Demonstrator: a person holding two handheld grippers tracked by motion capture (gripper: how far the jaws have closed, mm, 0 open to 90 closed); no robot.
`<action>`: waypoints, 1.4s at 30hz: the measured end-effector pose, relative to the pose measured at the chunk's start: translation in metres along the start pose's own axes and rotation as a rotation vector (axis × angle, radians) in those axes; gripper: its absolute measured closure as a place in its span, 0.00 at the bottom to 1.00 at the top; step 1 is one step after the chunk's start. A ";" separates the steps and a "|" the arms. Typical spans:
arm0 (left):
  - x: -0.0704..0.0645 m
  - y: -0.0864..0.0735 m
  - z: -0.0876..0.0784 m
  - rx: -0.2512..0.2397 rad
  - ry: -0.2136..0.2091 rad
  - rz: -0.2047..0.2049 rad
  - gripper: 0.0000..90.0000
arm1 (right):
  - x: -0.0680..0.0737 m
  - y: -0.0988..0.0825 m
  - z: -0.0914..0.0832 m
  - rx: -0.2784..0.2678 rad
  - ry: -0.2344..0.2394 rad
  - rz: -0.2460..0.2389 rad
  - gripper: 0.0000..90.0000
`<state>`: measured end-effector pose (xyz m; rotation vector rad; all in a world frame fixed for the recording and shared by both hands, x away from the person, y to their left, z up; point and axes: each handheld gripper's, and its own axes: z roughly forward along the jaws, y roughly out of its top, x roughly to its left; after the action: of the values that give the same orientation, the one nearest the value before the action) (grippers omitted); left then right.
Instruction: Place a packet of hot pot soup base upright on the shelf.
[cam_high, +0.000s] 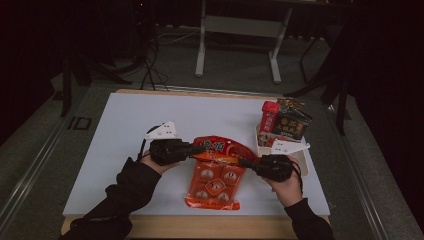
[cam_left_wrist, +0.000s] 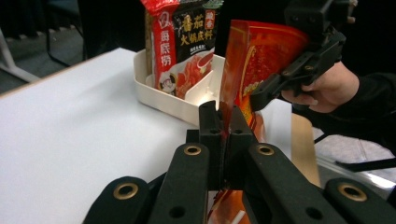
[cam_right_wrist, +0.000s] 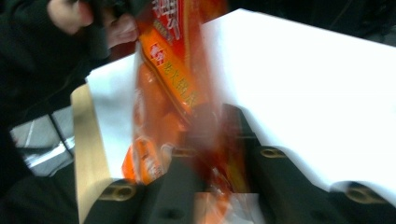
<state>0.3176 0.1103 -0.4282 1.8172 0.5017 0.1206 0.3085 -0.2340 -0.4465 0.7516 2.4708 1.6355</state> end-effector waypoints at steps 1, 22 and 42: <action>0.000 0.000 0.000 0.003 0.002 -0.001 0.99 | 0.002 0.001 0.000 0.009 -0.007 -0.002 1.00; -0.005 -0.010 -0.012 0.010 -0.057 0.006 0.51 | 0.041 0.030 -0.010 0.013 0.082 -0.076 1.00; -0.008 -0.045 -0.027 -0.046 0.020 -0.068 0.09 | 0.052 0.068 -0.040 -0.074 0.049 -0.156 1.00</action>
<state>0.2887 0.1412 -0.4610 1.7535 0.5702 0.1031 0.2730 -0.2240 -0.3595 0.5018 2.4167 1.6961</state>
